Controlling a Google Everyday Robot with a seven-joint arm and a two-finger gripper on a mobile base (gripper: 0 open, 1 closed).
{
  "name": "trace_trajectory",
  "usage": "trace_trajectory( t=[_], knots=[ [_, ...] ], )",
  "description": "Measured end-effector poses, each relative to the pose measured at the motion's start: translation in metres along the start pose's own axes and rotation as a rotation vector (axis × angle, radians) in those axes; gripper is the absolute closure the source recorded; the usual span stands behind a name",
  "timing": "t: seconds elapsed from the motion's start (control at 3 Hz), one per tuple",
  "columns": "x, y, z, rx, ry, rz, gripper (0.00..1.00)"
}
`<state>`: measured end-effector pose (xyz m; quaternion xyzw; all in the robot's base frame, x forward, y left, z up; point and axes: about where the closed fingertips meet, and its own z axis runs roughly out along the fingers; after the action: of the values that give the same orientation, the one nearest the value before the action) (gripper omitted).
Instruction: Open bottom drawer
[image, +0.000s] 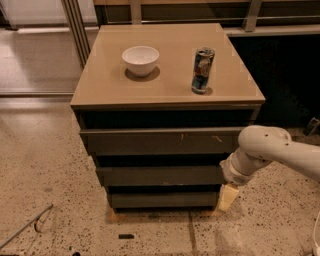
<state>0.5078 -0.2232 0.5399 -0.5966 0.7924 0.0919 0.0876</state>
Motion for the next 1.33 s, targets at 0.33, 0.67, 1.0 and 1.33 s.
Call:
trace_trajectory(
  t=[0.33, 0.67, 1.0, 1.33],
  knots=[
    [0.010, 0.014, 0.042, -0.077, -0.003, 0.021, 0.00],
    [0.010, 0.014, 0.042, -0.077, -0.003, 0.021, 0.00],
    [0.017, 0.016, 0.061, -0.078, 0.002, 0.015, 0.00],
    [0.028, 0.020, 0.108, -0.078, -0.038, 0.012, 0.00]
  ],
)
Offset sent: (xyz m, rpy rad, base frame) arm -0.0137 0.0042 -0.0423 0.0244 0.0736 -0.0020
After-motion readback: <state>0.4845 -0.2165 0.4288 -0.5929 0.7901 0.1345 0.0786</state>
